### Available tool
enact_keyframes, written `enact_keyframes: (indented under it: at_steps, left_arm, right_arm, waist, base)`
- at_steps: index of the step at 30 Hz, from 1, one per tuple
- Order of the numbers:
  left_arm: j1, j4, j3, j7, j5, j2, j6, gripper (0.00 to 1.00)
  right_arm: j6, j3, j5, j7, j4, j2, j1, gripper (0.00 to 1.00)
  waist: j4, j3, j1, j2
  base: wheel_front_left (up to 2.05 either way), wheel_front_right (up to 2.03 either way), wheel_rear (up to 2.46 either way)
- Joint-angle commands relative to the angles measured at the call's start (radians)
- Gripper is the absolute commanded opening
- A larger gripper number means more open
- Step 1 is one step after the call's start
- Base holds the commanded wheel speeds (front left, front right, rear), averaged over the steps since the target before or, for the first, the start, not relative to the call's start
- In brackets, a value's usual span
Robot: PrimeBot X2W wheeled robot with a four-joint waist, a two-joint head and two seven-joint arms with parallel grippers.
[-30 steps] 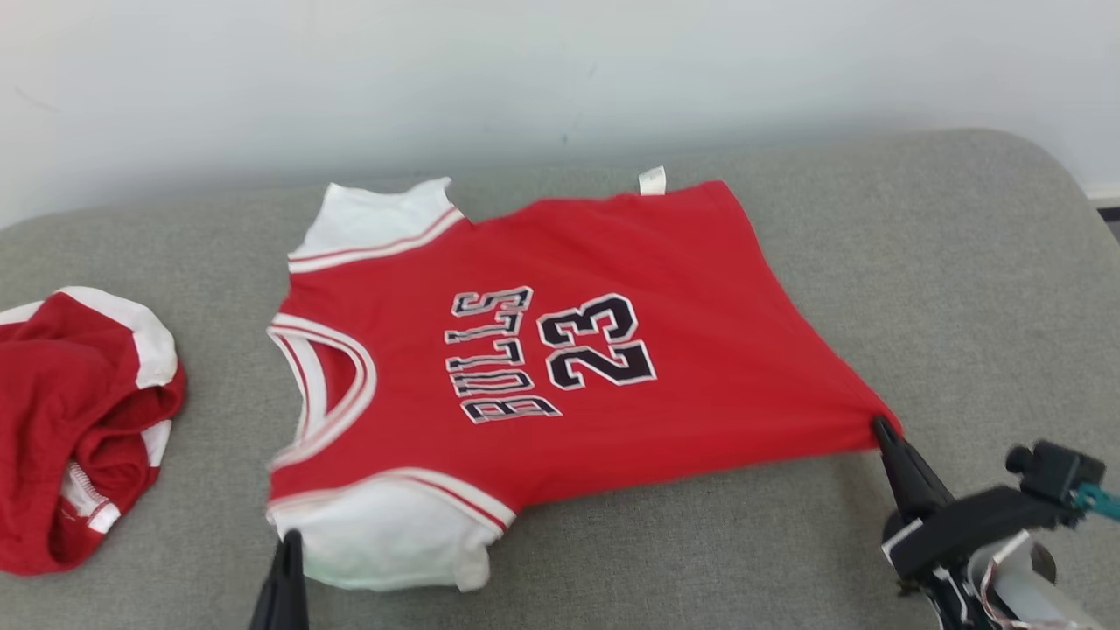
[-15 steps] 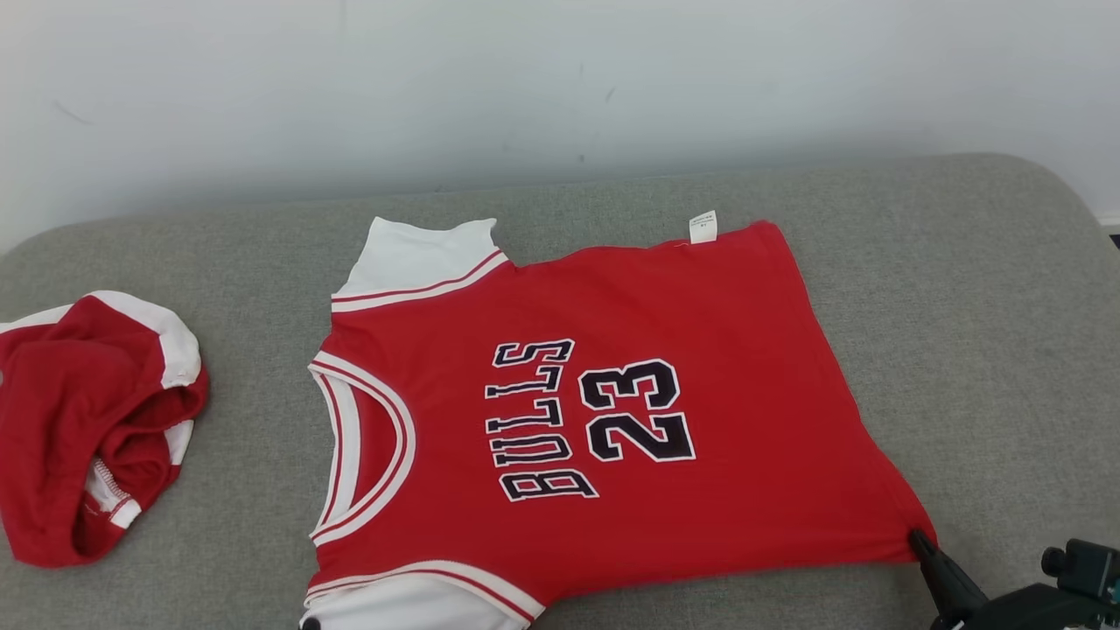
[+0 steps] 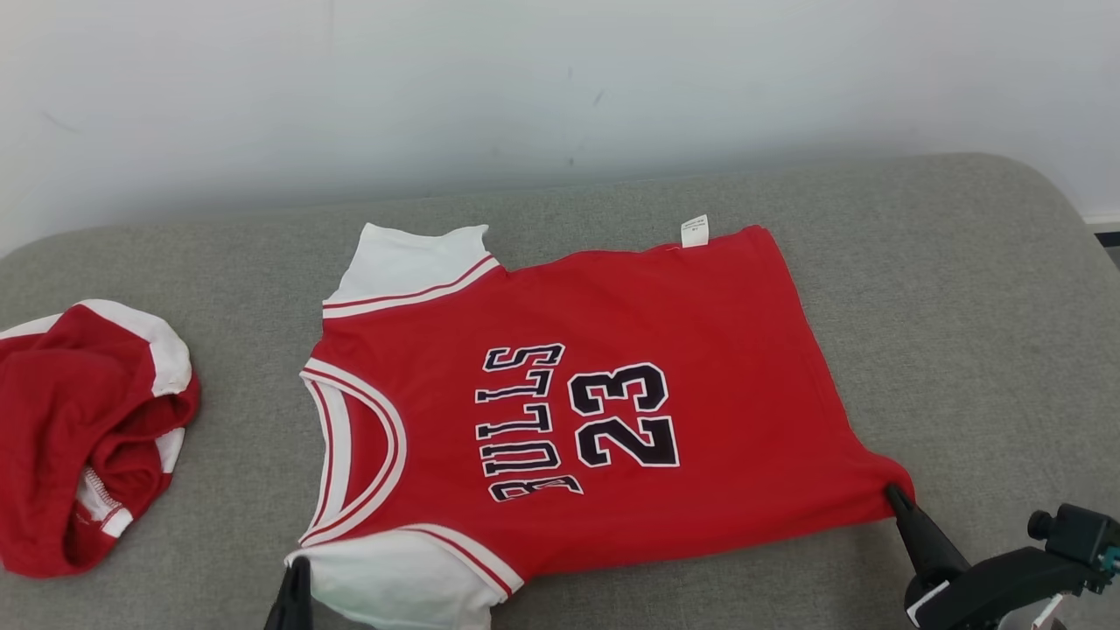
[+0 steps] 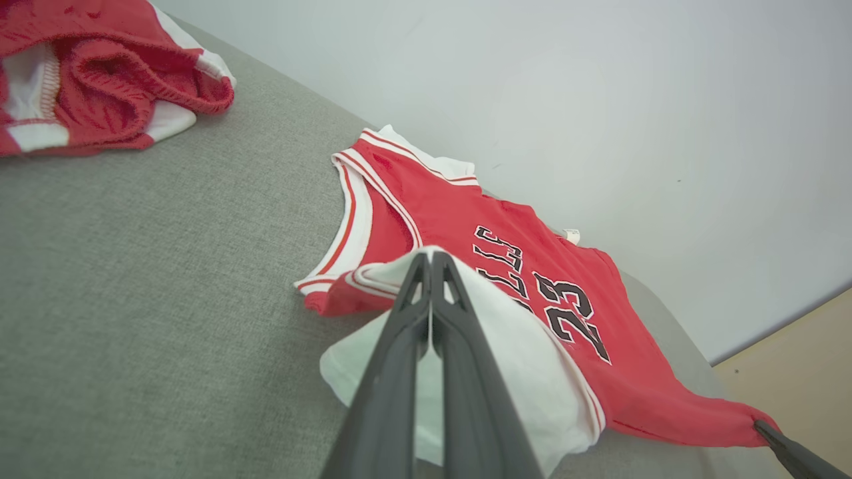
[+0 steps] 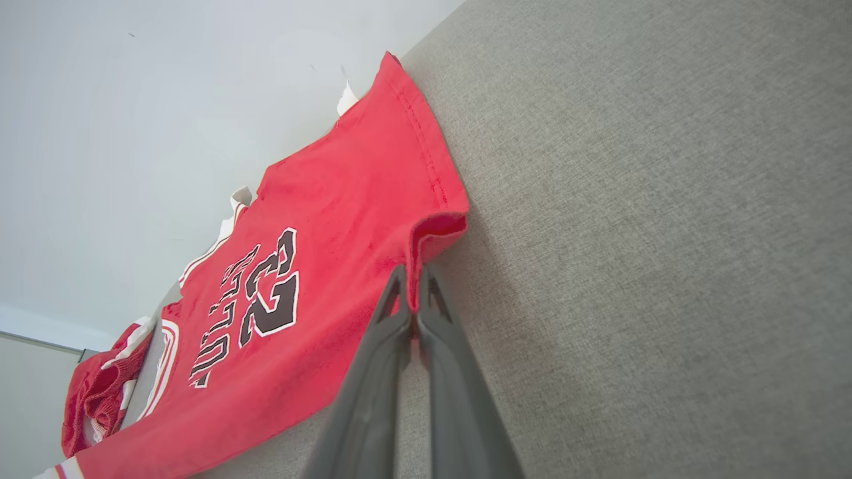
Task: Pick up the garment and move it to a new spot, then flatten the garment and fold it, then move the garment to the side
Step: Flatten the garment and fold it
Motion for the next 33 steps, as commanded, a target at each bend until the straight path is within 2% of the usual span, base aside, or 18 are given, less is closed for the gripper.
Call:
enact_keyframes:
  at_steps: [1,5,11,22,33]
  left_arm:
    - [-0.01,0.002,0.004,-0.002,0.008,0.007,0.0,0.0]
    - [-0.062,0.019,0.013,0.015,-0.002,0.025,-0.012,0.0]
    - [-0.168,0.099,0.012,0.047,-0.011,0.053,-0.045,0.0]
    - [-0.354,0.286,0.019,0.066,-0.027,0.075,-0.088,0.0]
    - [-0.506,0.502,0.022,0.018,-0.004,0.066,-0.132,0.0]
  right_arm:
    - [0.0,-0.003,0.005,0.003,-0.004,0.004,-0.006,0.0]
    - [0.0,-0.029,-0.007,0.035,-0.018,0.027,-0.03,0.0]
    - [0.0,-0.053,-0.033,0.084,0.03,0.069,-0.102,0.0]
    - [0.0,-0.029,-0.076,0.134,0.222,0.159,-0.3,0.0]
    - [0.0,0.036,-0.086,0.086,0.413,0.218,-0.48,0.0]
  waist:
    - [-0.001,-0.001,0.0,0.0]
    - [-0.01,-0.002,0.0,0.0]
    - [-0.025,-0.007,0.0,0.0]
    - [-0.059,0.018,0.0,0.0]
    - [-0.064,0.076,0.0,0.0]
  base:
    - [0.0,0.0,0.0]
    - [0.0,0.0,0.0]
    - [0.0,0.0,0.0]
    - [0.0,0.0,0.0]
    - [0.0,0.0,0.0]
